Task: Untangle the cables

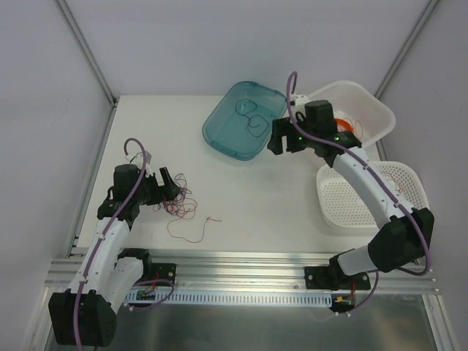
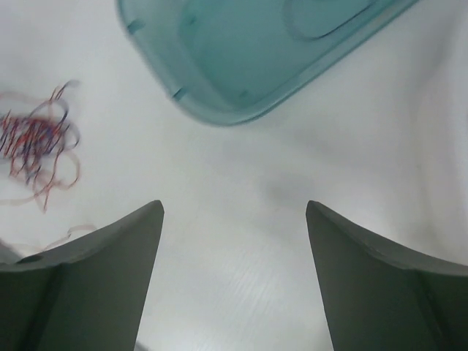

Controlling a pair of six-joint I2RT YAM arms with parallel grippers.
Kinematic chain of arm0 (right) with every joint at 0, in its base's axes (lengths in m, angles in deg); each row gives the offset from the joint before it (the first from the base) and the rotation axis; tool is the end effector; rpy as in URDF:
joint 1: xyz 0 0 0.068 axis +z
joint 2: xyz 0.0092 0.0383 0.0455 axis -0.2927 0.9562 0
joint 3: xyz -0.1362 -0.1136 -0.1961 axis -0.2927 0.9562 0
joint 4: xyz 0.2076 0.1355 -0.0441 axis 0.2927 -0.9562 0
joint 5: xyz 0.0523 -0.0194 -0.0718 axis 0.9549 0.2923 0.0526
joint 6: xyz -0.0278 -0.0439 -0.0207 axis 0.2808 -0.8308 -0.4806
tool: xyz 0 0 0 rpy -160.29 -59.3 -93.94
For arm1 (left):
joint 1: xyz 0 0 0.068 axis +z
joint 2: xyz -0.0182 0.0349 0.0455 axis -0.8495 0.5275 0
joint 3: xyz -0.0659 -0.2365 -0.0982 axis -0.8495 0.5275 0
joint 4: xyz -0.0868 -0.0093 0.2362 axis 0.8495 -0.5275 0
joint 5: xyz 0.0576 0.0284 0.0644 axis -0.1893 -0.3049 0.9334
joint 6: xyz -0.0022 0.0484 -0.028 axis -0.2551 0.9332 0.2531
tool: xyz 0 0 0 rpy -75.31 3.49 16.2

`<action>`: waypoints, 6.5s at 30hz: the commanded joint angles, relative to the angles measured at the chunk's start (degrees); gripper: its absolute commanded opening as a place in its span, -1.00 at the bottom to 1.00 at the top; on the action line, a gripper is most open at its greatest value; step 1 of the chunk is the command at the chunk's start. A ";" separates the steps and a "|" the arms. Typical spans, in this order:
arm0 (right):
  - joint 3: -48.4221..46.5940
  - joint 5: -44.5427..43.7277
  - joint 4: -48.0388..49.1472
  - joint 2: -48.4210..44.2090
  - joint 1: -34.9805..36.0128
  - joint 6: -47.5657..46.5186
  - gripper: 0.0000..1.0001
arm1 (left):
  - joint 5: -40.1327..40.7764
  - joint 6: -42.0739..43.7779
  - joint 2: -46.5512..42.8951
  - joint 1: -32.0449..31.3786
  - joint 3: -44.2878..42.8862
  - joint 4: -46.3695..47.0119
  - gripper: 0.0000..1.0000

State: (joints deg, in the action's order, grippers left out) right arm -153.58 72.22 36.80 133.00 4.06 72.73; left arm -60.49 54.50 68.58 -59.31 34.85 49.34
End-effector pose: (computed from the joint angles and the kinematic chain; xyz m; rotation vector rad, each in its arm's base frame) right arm 0.2995 0.1235 0.3540 -0.6620 1.9858 0.3238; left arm 0.1778 -0.0138 0.2338 -0.1346 2.1570 -0.4675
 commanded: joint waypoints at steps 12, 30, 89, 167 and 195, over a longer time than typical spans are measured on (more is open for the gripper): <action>12.23 4.05 10.51 6.46 34.19 13.25 0.64 | 4.87 -2.43 1.94 -0.35 0.40 0.77 0.84; 4.58 5.37 17.18 24.04 43.43 20.89 0.32 | 7.07 -3.83 4.76 -0.35 -0.13 -1.07 0.83; -15.28 -15.20 -14.27 -28.32 17.16 -10.65 -0.99 | 26.66 -20.98 35.96 -7.29 -12.08 -1.25 0.08; -5.36 6.15 12.71 23.45 25.50 -2.30 -0.99 | 6.63 -4.46 6.17 -6.40 -4.26 -1.53 0.67; -6.14 6.77 0.67 2.78 28.67 -3.71 -0.99 | 6.45 6.10 16.27 -25.48 -1.19 35.13 0.62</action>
State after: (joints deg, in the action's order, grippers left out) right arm -159.57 79.52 37.83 139.69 32.47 69.03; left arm -52.62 62.76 83.80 -84.14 32.09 77.58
